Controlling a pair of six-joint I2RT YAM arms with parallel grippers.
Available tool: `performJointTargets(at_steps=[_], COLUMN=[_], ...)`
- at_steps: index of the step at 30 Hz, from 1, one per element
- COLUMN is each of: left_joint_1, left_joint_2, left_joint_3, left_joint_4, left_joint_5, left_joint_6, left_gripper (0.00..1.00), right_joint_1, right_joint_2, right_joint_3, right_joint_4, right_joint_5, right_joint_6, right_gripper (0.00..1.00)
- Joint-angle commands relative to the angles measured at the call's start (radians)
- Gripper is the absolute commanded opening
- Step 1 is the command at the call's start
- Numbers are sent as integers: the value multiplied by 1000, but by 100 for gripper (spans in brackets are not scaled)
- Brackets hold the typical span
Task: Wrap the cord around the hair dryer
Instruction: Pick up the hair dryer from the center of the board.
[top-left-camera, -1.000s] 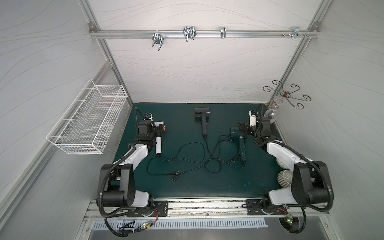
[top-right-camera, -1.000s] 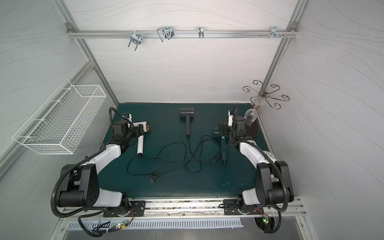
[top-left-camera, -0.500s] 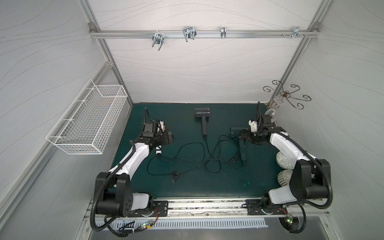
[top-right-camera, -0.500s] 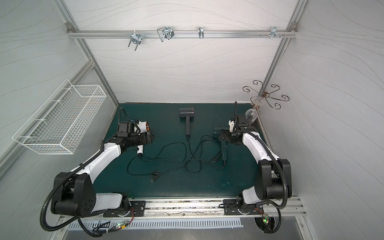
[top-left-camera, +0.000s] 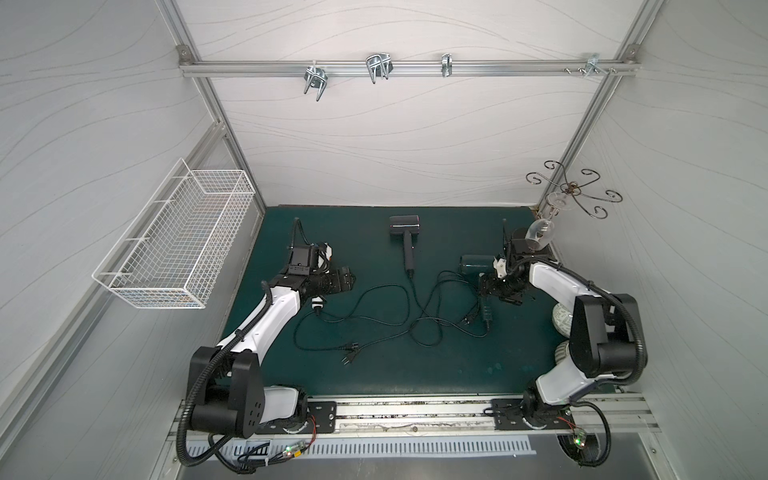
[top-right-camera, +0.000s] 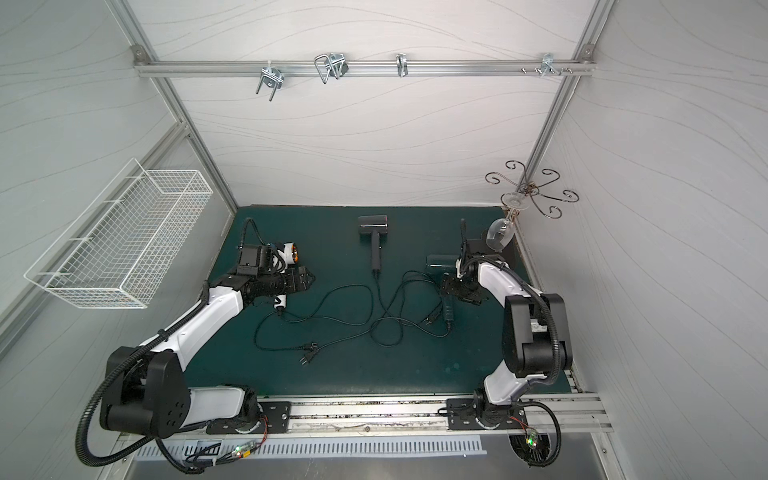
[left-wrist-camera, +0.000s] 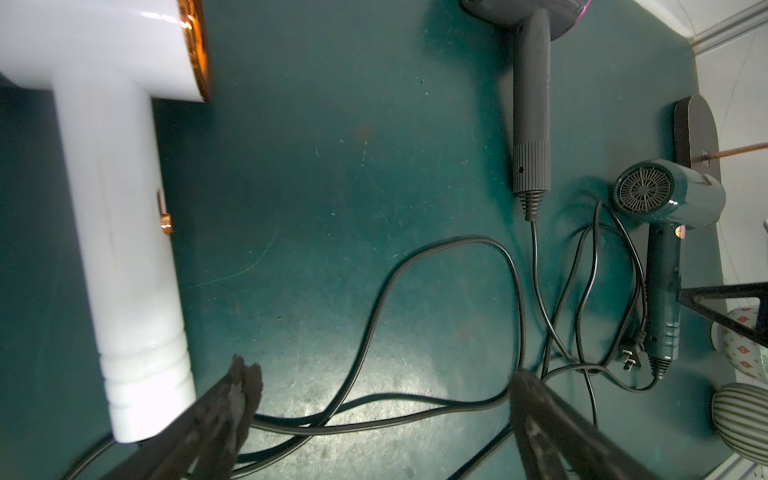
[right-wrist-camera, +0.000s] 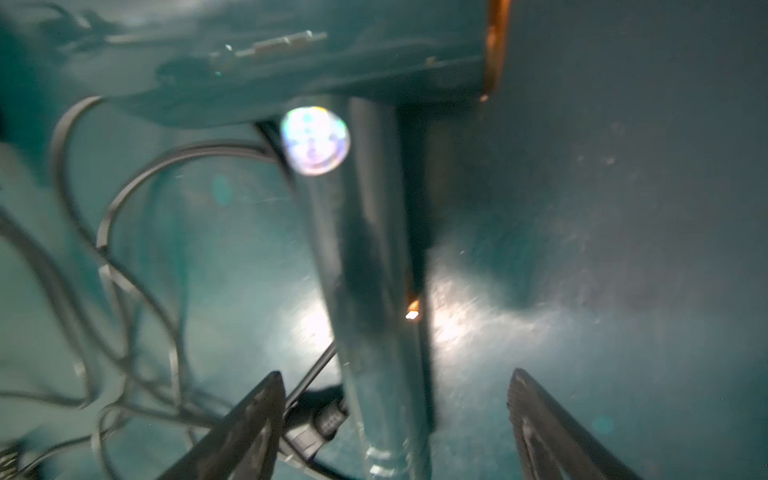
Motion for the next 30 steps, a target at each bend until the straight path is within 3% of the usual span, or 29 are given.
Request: performJointTargets(at_steps=[1, 13, 21, 30], left_joint_1=[-16, -21, -24, -34], left_joint_2=[14, 0, 3, 3], left_joint_3=[37, 37, 32, 22], left_joint_4=[-3, -5, 0, 6], left_joint_5=[17, 16, 26, 29], left_joint_6=[-7, 2, -1, -4], left_gripper=[98, 98, 98, 98], right_joint_1=[7, -18, 99, 103], right_joint_2=[40, 70, 125, 132], right_joint_3=[17, 22, 37, 22], right_joint_4=[27, 47, 30, 51], right_joint_5=[75, 160, 226, 213], right_joint_6=[-5, -29, -95, -112], right_gripper=[82, 78, 66, 46])
